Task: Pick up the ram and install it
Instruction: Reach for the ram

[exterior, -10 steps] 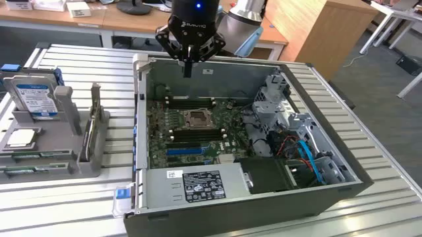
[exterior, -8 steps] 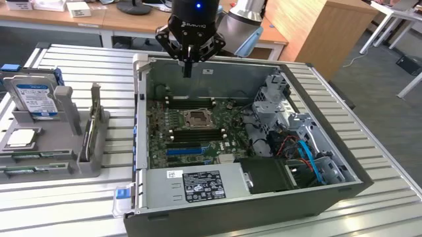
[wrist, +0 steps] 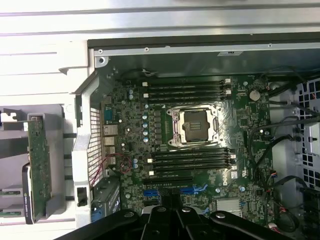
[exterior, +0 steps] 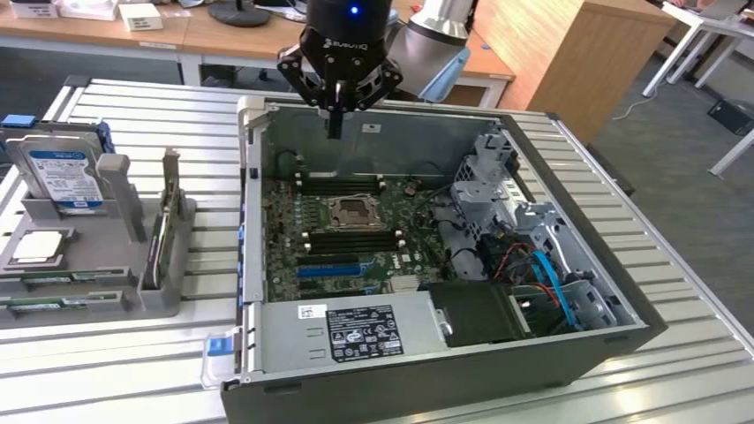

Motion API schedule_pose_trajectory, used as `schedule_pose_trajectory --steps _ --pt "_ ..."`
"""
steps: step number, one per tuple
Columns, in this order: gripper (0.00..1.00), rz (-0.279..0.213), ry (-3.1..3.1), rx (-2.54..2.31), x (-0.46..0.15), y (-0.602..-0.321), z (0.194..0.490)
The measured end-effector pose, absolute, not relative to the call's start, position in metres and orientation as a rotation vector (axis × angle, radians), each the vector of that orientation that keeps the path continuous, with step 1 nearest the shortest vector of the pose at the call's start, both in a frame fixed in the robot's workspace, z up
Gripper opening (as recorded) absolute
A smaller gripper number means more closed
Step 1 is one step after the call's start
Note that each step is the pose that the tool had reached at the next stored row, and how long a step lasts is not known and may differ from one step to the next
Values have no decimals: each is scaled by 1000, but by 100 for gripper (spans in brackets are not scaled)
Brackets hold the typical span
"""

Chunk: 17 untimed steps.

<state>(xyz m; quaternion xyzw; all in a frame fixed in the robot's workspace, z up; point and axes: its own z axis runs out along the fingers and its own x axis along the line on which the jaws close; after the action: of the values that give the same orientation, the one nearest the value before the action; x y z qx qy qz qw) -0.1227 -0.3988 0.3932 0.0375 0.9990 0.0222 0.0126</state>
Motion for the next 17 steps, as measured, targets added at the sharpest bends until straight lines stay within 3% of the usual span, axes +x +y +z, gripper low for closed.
schedule_pose_trajectory --steps 17 --pt "11 69 3116 117 -142 -399 393"
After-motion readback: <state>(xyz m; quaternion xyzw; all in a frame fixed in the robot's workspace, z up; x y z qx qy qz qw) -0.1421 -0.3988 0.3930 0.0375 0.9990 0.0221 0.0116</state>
